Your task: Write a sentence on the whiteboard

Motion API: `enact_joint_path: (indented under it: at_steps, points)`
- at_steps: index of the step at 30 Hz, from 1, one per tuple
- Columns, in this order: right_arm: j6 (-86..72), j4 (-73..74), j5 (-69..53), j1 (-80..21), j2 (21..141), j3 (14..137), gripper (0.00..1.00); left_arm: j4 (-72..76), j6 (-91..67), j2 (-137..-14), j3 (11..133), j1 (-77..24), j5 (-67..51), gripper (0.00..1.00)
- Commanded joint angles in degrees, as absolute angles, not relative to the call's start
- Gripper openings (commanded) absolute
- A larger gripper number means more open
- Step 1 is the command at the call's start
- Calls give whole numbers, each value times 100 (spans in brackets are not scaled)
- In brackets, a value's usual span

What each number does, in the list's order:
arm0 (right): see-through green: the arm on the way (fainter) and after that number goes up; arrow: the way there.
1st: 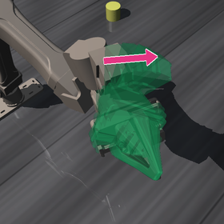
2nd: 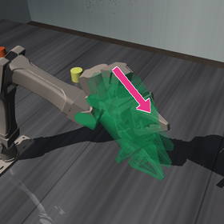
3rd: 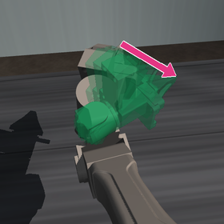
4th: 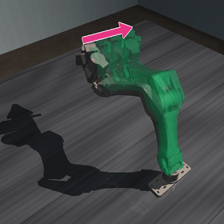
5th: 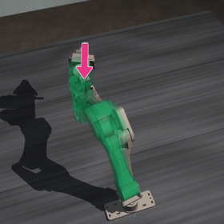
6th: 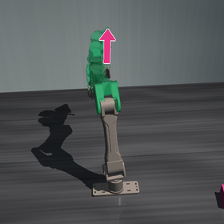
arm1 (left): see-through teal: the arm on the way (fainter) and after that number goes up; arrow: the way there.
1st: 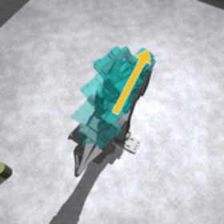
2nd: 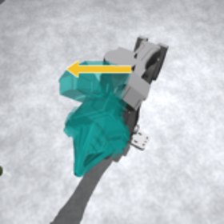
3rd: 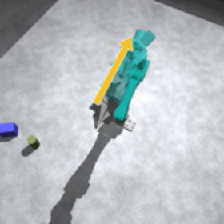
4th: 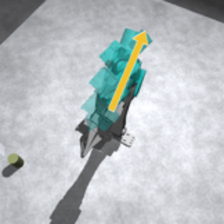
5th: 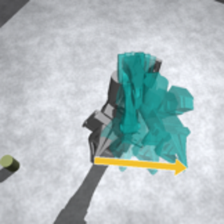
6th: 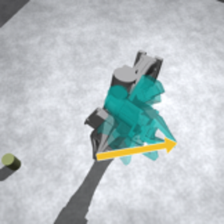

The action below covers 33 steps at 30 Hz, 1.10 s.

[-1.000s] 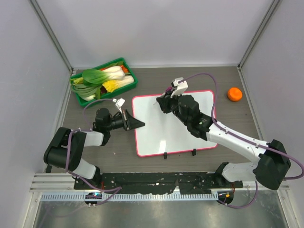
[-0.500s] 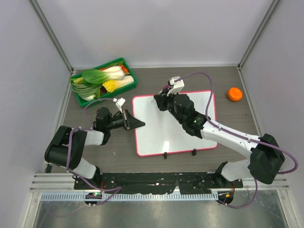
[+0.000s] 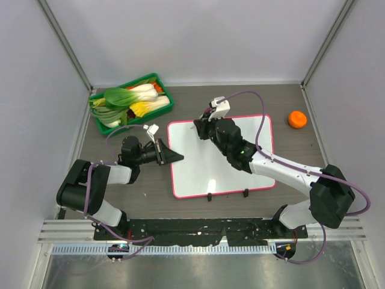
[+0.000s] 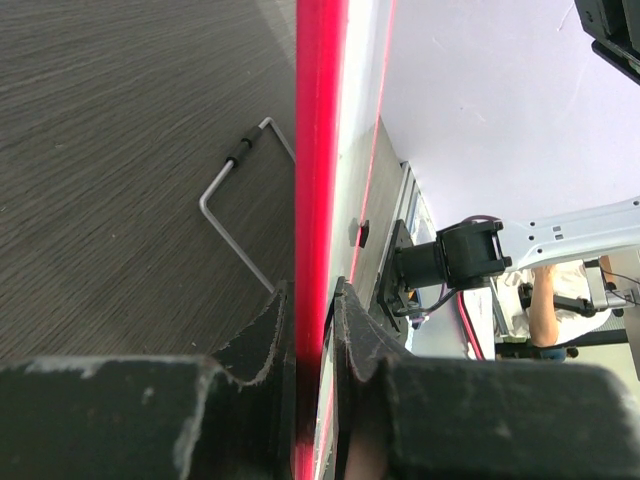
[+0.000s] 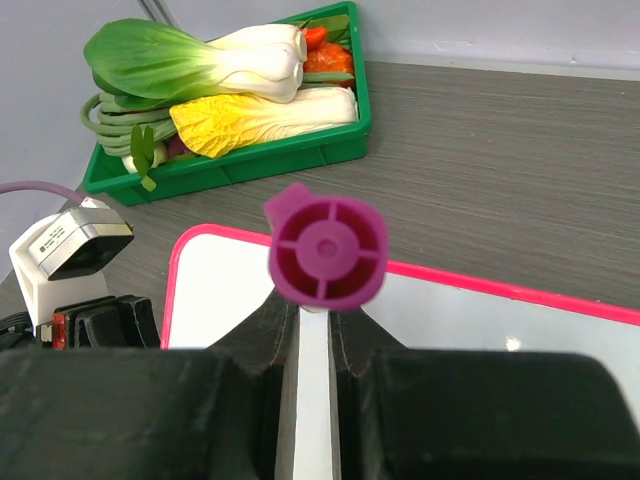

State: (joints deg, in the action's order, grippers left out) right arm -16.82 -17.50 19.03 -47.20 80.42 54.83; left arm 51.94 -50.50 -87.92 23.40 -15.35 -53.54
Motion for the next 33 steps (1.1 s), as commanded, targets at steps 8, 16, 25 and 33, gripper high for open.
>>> enact_joint_path:
  at_steps: [8, 16, 25, 33]
  points:
    - [-1758, -1916, 1978, -4764, 8024, 5379, 1, 4280, -4271, -9062, 2215, -1582, -4737, 0]
    - [-1837, -1846, 1872, -4764, 7937, 5221, 1, 4298, -4280, -9088, 2206, -1591, -4763, 0]
    - [-1942, -1775, 1775, -4816, 7787, 5045, 1, 4315, -4280, -9097, 2215, -1591, -4772, 0]
    - [-2021, -1767, 1723, -4860, 7708, 4957, 1, 4350, -4298, -9114, 2224, -1591, -4790, 0]
